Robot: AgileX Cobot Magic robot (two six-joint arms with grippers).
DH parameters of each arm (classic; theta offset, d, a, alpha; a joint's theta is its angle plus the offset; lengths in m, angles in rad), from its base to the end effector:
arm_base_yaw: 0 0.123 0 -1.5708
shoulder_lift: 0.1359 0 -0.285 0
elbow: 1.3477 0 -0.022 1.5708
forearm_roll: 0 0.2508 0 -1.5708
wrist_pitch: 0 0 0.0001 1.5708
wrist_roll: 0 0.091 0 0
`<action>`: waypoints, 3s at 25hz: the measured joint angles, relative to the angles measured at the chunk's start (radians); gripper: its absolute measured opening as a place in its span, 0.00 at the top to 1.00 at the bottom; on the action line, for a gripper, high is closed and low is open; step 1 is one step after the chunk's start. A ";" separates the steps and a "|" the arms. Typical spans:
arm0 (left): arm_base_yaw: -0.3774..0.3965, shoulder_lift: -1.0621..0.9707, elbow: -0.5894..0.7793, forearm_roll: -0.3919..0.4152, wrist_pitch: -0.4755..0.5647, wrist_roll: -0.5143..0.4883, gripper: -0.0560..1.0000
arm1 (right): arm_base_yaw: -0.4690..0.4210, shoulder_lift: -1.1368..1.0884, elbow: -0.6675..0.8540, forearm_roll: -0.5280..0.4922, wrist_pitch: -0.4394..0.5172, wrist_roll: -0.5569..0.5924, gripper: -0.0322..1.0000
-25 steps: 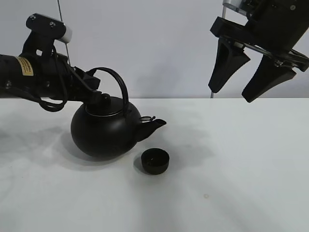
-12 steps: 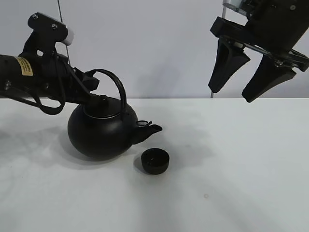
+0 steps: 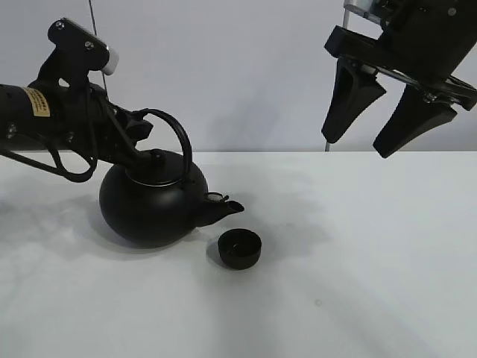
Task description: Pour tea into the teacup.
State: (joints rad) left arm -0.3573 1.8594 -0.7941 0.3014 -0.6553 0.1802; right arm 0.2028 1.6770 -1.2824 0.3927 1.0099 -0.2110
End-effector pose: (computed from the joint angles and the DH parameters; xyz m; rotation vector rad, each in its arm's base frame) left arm 0.3314 -0.1413 0.1566 0.8379 1.7186 -0.1306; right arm 0.3256 0.0971 0.2622 -0.3484 2.8240 0.5143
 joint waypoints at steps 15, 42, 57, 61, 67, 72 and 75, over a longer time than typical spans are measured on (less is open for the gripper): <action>0.000 0.000 0.000 0.000 0.000 0.130 0.84 | 0.000 0.000 0.000 -0.003 -0.003 0.000 0.51; -0.001 -0.069 -0.012 -0.001 0.086 0.158 0.84 | 0.000 0.000 0.000 -0.004 -0.010 0.000 0.51; -0.001 -0.069 -0.012 -0.001 0.086 0.203 0.84 | 0.000 0.000 0.000 -0.004 -0.010 0.000 0.51; -0.001 -0.069 -0.012 -0.001 0.086 0.209 0.84 | 0.000 0.000 0.000 -0.004 -0.010 0.000 0.51; -0.001 -0.069 -0.012 -0.001 0.086 0.211 0.84 | 0.000 0.000 0.000 -0.004 -0.010 0.000 0.51; -0.001 -0.069 -0.012 -0.001 0.087 0.213 0.84 | 0.000 0.000 0.000 -0.004 -0.010 0.000 0.51; -0.001 -0.069 -0.012 -0.001 0.087 0.213 0.84 | 0.000 0.000 0.000 -0.004 -0.010 0.000 0.51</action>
State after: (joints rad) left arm -0.3582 1.7901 -0.8057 0.3003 -0.5684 0.3928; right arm 0.2028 1.6770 -1.2824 0.3891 0.9996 -0.2110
